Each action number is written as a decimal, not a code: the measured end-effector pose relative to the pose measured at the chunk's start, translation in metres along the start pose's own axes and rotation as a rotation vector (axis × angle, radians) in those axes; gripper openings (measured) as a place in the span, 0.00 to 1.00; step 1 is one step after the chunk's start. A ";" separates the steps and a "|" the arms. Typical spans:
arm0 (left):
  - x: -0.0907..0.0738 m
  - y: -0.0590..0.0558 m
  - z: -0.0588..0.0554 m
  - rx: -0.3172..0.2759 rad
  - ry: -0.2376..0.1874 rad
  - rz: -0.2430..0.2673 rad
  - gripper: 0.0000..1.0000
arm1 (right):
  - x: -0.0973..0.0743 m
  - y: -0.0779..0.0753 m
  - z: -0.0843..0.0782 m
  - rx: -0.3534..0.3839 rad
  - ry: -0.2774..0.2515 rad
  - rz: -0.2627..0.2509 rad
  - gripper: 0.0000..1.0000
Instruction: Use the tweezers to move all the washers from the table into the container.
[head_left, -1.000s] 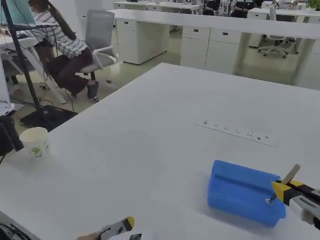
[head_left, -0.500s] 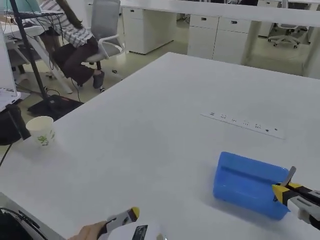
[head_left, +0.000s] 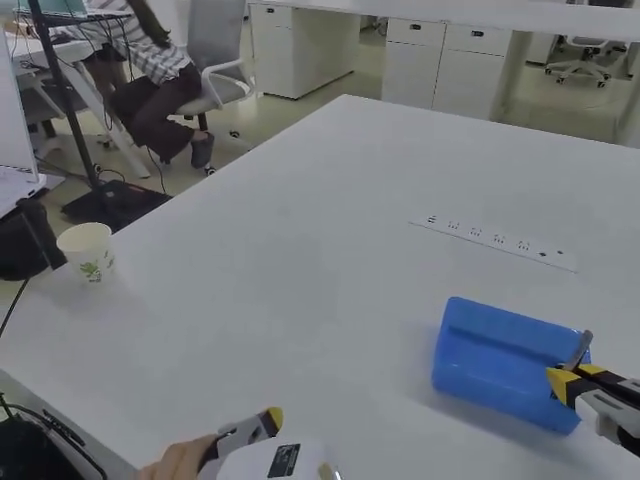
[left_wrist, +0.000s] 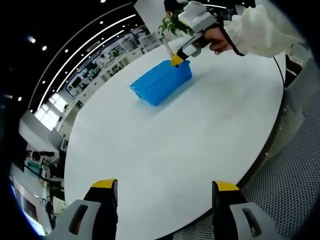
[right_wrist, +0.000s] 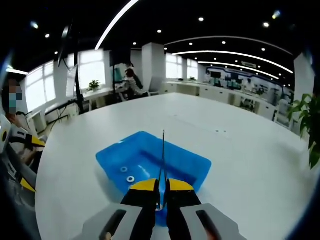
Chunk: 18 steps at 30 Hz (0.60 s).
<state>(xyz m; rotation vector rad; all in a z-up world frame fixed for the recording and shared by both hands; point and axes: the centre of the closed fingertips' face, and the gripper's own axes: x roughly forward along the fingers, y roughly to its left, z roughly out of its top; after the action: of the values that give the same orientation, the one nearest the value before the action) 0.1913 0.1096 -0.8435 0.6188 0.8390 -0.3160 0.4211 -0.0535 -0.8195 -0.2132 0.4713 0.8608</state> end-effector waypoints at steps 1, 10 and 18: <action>0.000 0.000 0.000 0.000 0.001 -0.001 0.78 | 0.000 0.000 0.000 -0.002 0.000 -0.002 0.03; 0.000 -0.001 -0.001 0.006 0.004 -0.005 0.78 | 0.001 -0.003 -0.005 0.007 0.004 -0.014 0.03; 0.000 -0.002 -0.001 0.005 0.007 -0.005 0.78 | 0.006 0.000 -0.005 -0.001 0.006 -0.010 0.03</action>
<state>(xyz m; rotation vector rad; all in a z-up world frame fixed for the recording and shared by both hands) 0.1901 0.1091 -0.8450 0.6228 0.8467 -0.3204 0.4230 -0.0516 -0.8263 -0.2195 0.4752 0.8509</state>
